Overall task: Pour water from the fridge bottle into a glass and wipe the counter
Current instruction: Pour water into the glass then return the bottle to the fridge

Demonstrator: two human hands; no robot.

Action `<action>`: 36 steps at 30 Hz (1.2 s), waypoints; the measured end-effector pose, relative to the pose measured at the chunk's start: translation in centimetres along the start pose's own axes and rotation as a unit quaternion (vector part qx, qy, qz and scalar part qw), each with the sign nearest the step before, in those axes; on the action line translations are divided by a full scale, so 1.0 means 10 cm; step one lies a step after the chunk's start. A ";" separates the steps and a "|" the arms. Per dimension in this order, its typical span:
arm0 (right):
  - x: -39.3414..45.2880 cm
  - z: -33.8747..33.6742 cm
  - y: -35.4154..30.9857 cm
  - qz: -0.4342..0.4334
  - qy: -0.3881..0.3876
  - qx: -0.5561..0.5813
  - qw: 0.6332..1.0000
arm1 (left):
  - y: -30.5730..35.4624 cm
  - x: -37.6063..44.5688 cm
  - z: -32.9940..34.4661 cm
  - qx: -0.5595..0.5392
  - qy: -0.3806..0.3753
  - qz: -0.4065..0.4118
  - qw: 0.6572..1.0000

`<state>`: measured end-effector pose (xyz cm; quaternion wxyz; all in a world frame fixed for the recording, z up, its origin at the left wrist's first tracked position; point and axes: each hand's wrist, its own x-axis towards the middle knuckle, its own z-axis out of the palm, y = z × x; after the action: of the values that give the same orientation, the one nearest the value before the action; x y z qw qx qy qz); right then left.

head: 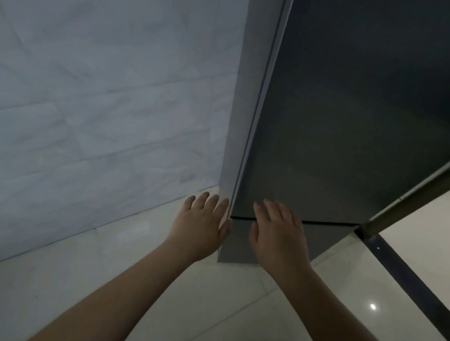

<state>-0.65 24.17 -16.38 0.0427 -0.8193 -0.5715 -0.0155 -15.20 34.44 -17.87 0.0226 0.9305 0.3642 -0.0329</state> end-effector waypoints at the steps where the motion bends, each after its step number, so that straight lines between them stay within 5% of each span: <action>1: 0.09 0.01 0.02 -0.009 -0.005 -0.009 1.000 | -0.01 0.08 0.01 0.000 -0.001 -0.008 1.000; 13: 1.07 0.05 0.42 -0.188 0.029 -0.047 0.981 | 0.21 0.87 0.15 -0.021 -0.010 -0.086 0.996; 20: 1.57 -0.18 0.48 -0.323 0.120 -0.190 0.919 | 0.25 1.09 0.30 -0.020 -0.027 -0.117 0.993; 29: 2.05 -0.63 0.23 -0.269 0.108 -0.478 0.829 | 0.27 1.03 0.42 -0.028 -0.017 -0.145 0.989; 36: 2.01 -0.68 0.23 -0.290 0.109 -0.462 0.831 | 0.24 0.98 0.44 -0.016 -0.004 -0.139 0.990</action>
<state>8.62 41.56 -8.29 -0.2849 -0.5333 -0.7009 -0.3783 -6.57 39.07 -22.97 0.0337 0.8702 0.4903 -0.0335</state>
